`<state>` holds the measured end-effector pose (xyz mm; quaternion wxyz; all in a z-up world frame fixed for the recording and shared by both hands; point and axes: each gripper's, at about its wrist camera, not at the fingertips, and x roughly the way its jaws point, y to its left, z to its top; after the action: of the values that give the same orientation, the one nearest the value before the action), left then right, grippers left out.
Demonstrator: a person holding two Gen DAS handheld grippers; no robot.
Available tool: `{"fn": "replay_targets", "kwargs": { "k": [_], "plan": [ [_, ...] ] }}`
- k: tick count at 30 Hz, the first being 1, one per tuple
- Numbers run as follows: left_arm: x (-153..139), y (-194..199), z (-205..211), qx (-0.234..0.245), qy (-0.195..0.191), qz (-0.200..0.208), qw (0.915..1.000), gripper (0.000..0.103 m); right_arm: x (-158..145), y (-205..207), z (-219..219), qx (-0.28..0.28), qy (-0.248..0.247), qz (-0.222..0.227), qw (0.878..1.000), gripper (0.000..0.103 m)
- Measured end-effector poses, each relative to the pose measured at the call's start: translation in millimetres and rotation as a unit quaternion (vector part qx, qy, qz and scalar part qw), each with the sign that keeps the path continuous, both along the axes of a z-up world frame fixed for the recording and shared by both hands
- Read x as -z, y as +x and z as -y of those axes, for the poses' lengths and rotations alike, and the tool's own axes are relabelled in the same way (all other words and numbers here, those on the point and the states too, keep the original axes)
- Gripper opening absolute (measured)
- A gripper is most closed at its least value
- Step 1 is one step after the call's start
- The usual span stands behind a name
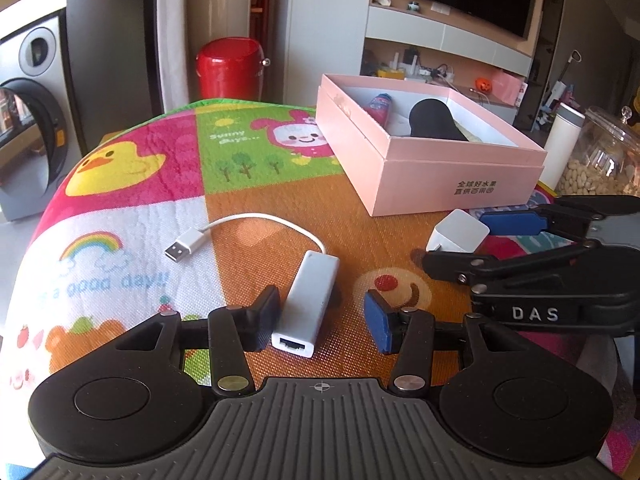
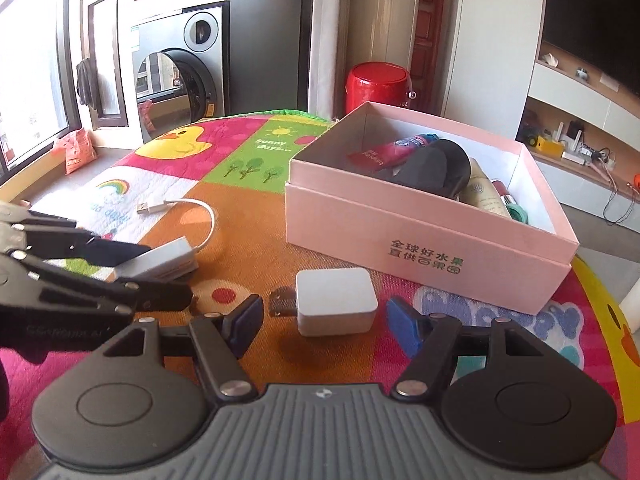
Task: Organize rigid objects
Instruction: 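Grasp the white ethernet adapter with the left gripper while the right grasps the white plug cube, then lift the white adapter with the left gripper while the right lifts the white plug cube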
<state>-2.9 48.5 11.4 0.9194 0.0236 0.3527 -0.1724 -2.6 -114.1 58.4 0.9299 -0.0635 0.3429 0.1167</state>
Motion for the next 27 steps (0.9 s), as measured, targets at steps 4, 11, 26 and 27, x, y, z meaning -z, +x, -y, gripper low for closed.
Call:
{"fn": "replay_targets", "kwargs": {
  "k": [4,11,26,27],
  "plan": [
    [1.3,-1.4,-5.8,0.002,-0.017,0.004,0.9998,0.051,1.7,8.5,-1.7,-0.007,0.005,-0.007,1.0,0.061],
    [2.2,-2.1,-8.0,0.003,-0.026,0.009,0.9996,0.051,-0.7,-28.6,3.7,-0.049,-0.021,-0.005,0.999,0.06],
    [-25.2,-34.6,-7.7,0.041,-0.031,0.04,0.9978,0.024,-37.0,-88.3,56.2,0.041,-0.029,0.042,0.998,0.06],
    [-31.7,-38.8,-6.3,0.05,-0.039,0.045,0.997,0.024,-40.4,-91.0,58.0,0.044,-0.025,0.047,0.998,0.06]
  ]
}}
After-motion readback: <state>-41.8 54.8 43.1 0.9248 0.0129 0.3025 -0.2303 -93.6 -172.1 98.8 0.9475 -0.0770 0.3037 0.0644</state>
